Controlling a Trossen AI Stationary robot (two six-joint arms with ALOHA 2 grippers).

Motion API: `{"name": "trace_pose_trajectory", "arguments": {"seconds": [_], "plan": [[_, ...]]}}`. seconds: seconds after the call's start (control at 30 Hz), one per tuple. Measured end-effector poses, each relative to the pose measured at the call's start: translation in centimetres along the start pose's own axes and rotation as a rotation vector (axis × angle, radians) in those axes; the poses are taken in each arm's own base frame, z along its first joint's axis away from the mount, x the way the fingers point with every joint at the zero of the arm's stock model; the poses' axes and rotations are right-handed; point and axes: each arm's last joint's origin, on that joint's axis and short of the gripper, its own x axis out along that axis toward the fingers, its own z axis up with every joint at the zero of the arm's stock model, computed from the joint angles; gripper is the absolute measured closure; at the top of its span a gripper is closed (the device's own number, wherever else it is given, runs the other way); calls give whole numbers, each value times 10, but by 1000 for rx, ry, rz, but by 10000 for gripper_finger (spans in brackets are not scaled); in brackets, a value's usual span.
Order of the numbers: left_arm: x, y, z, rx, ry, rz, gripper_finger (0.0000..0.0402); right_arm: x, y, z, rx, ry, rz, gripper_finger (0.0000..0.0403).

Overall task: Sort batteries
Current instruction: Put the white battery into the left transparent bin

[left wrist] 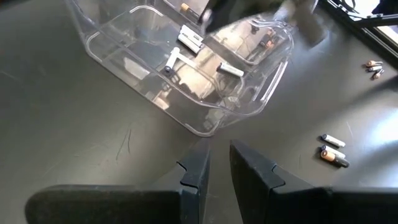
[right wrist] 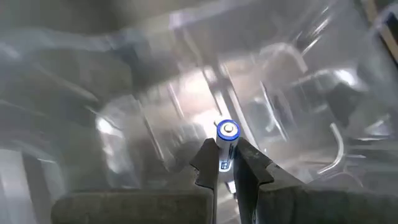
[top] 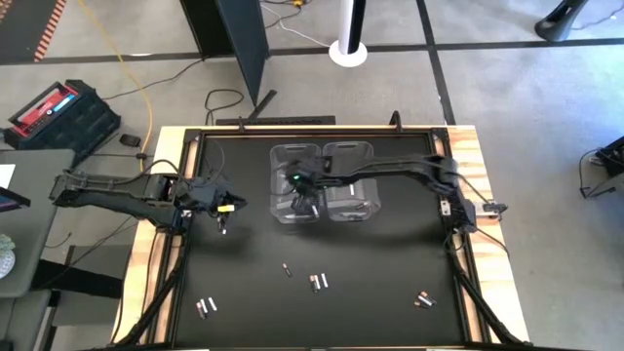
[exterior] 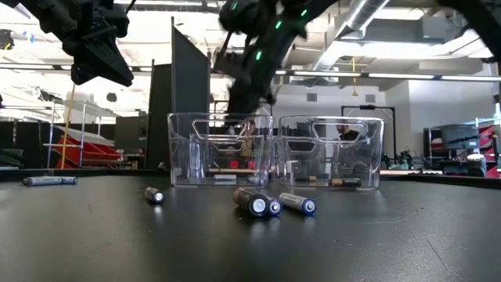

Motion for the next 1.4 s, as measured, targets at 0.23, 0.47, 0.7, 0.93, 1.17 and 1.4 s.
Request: {"name": "trace_pose_trajectory", "arguments": {"seconds": [0.23,0.47,0.7,0.93,1.17,1.4], "plan": [[0,0,0,1,1,1,345,38,-1,-1,-41,136,18,358],[0,0,0,2,3,2,345,50,-13,1,71,168,118,358],[0,1,-1,5,12,10,345,51,-34,3,284,174,122,358],[0,1,-1,5,12,10,345,54,-36,0,211,195,126,358],[0,1,-1,5,12,10,345,53,-27,1,119,176,144,354],[0,1,-1,-1,12,10,345,53,-27,1,115,177,145,331]]}}
